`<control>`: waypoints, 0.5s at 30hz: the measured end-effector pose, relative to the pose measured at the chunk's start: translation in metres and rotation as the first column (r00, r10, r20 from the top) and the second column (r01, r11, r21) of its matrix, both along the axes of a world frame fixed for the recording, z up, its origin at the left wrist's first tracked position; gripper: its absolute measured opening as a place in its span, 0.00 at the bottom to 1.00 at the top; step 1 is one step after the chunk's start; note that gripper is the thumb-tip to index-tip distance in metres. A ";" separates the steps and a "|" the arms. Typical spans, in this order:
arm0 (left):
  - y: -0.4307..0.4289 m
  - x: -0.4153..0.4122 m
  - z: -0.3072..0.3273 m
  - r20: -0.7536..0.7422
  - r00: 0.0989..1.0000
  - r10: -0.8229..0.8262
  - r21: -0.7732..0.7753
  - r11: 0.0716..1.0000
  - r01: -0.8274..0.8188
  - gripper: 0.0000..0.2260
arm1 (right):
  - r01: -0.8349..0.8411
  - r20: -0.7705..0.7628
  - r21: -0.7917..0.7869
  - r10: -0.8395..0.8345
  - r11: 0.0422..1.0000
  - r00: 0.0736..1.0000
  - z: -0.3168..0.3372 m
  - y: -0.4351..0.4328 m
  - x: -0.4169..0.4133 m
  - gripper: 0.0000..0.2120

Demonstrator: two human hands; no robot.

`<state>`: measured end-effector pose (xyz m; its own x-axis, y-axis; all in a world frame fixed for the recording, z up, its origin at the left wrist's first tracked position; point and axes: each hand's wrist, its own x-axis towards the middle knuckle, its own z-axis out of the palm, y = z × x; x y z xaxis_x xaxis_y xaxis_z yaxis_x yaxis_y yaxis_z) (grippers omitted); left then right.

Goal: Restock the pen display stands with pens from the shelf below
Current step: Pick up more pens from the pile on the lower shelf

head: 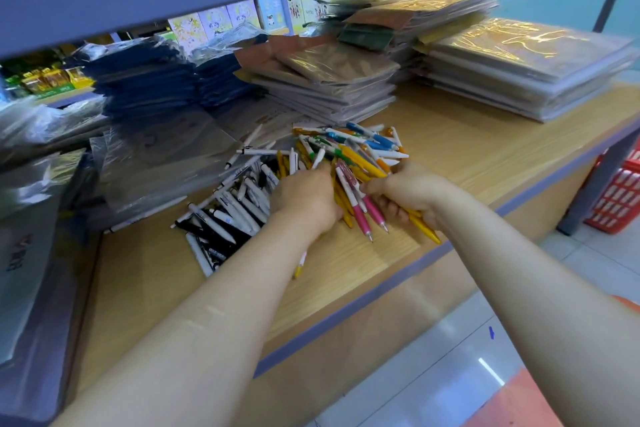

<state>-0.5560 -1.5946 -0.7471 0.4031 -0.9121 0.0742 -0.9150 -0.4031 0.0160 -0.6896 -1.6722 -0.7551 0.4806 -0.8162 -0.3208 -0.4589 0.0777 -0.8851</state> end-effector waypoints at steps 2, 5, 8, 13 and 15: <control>0.001 0.009 0.001 -0.116 0.993 0.000 -0.028 1.000 -0.003 0.26 | -0.020 -0.059 -0.084 0.015 0.996 0.998 0.004 0.002 -0.003 0.13; 0.007 0.020 0.006 -0.424 0.905 0.016 -0.103 0.993 -0.065 0.23 | -0.098 -0.231 -0.195 0.051 0.976 0.972 0.015 0.006 -0.009 0.14; 0.013 0.031 0.015 -0.717 0.696 -0.028 -0.190 0.969 -0.157 0.16 | -0.172 -0.340 -0.215 0.092 0.961 0.936 0.024 0.009 -0.018 0.14; 0.021 0.042 0.027 -0.926 0.351 -0.139 -0.255 0.916 -0.310 0.09 | -0.229 -0.448 -0.206 0.116 0.951 0.886 0.032 0.011 -0.036 0.14; 0.025 0.042 0.026 -0.942 0.294 -0.159 -0.260 0.901 -0.346 0.07 | -0.276 -0.533 -0.246 0.108 0.929 0.839 0.035 0.012 -0.042 0.13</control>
<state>-0.5137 -1.5699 -0.7209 0.5003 -0.8565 -0.1268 -0.1153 -0.2110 0.9706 -0.7316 -1.6603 -0.7198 0.4785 -0.8197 -0.3148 -0.8210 -0.2905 -0.4915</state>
